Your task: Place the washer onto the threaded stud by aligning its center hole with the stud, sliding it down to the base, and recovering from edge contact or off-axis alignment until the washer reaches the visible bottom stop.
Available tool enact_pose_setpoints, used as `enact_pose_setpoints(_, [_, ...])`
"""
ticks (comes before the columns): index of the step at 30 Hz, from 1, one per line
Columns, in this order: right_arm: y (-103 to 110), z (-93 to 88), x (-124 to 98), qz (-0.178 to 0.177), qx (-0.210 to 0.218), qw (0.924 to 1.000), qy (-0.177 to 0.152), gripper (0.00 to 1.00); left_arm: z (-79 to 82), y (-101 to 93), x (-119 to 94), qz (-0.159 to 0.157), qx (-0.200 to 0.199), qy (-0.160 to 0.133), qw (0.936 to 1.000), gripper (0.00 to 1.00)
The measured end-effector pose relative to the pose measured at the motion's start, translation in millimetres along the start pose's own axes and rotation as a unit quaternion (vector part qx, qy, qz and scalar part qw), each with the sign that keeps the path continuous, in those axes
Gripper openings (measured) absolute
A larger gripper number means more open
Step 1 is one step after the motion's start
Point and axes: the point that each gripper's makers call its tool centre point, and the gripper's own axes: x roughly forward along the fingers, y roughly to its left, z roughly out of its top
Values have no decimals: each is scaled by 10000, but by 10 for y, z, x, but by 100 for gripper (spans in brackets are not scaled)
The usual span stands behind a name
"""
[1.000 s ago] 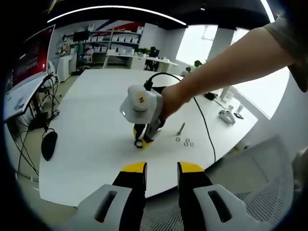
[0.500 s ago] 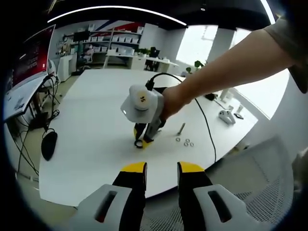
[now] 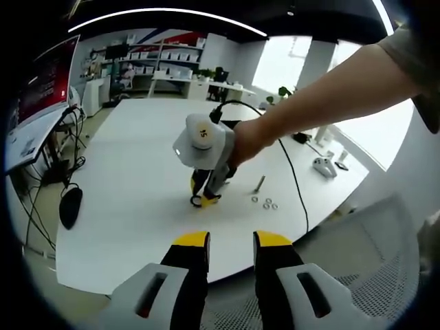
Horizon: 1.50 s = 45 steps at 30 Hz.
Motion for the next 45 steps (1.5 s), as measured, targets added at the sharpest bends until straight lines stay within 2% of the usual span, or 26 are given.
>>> enact_pose_setpoints(7, [-17,29,-146,-21,164,9998,-122,22,-1,-3,-1,2,6,3,10000,23])
enact_pose_setpoints(14, [-109,174,-409,-141,375,9980,-490,22,0,-11,5,-18,7,2,10000,23])
enact_pose_setpoints(18, [-163,180,-519,-208,455,9973,-545,22,-1,-17,5,-27,15,5,10000,23])
enact_pose_setpoints(24, [-206,3,-690,-299,525,9971,-459,22,9,-10,0,-12,-7,-30,10000,23])
enact_pose_setpoints(29, [-162,-162,-751,-296,617,9970,-359,22,12,-12,-3,-12,2,-38,10000,23])
enact_pose_setpoints(33, [-108,-204,-803,-263,702,9965,-368,22,12,-9,-3,-10,17,-32,10000,23])
enact_pose_setpoints(45, [47,-323,-695,-113,695,9973,-201,22,6,-11,2,-13,36,-13,10000,23])
